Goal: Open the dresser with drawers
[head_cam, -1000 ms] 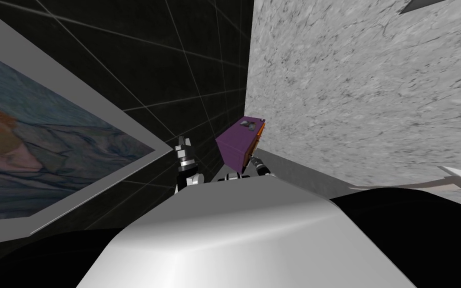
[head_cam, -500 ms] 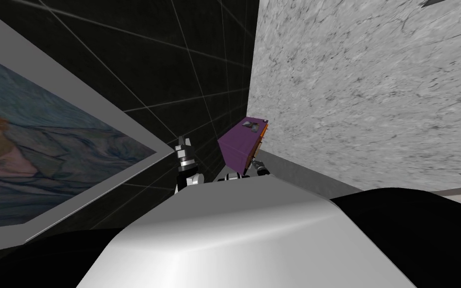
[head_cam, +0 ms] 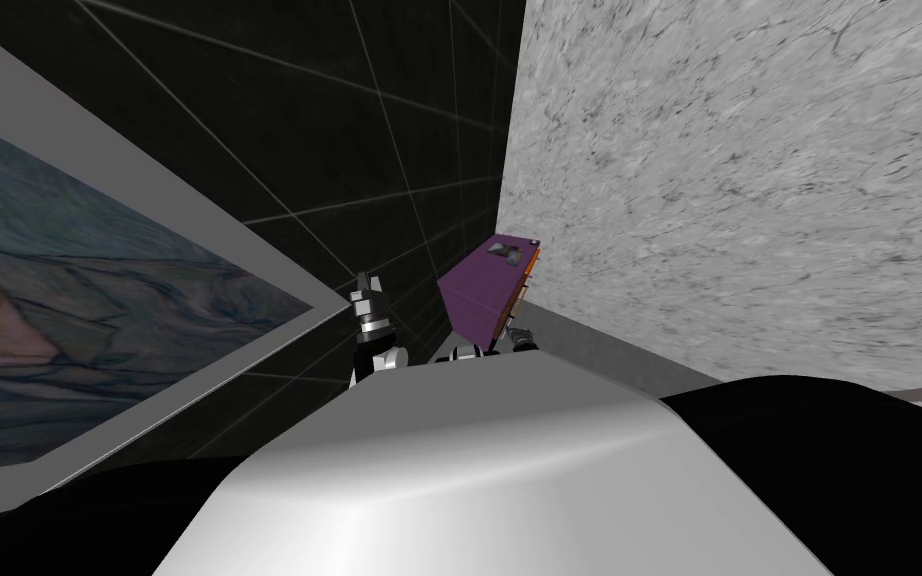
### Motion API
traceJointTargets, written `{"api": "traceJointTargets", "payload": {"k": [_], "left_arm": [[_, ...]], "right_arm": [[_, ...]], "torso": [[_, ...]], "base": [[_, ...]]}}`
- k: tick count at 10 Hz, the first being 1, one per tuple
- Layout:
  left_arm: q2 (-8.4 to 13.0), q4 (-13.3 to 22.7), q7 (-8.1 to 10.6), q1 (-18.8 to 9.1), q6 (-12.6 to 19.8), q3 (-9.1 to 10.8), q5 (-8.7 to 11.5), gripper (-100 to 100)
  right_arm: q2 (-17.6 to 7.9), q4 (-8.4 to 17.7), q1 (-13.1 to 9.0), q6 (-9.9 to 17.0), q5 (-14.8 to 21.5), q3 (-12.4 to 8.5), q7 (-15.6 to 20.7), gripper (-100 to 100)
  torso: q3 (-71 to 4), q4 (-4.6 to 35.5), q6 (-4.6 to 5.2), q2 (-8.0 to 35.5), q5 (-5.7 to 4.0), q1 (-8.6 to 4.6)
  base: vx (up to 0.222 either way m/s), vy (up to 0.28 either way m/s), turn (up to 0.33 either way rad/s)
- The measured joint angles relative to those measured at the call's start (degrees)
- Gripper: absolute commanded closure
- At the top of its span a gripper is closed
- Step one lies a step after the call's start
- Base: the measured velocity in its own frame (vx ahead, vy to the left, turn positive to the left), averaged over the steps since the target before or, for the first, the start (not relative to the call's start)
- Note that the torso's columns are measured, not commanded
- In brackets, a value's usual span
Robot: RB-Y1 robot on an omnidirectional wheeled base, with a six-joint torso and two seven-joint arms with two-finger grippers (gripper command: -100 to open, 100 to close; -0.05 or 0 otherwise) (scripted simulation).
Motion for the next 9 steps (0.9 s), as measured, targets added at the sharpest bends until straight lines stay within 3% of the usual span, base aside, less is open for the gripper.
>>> {"api": "traceJointTargets", "payload": {"k": [3,9], "left_arm": [[0.0,0.0,0.0,0.0,0.0,0.0,0.0,0],[0.0,0.0,0.0,0.0,0.0,0.0,0.0,0]], "right_arm": [[-0.7,4.0,-0.6,4.2,4.2,0.8,0.8,-100],[-0.8,3.9,-0.5,5.8,4.9,1.0,1.2,-100]], "torso": [[0.0,0.0,0.02,0.0,0.04,0.07],[0.0,0.0,0.04,0.0,0.05,0.12]], "base": [[0.001,0.002,-0.006],[0.002,0.003,-0.009]]}}
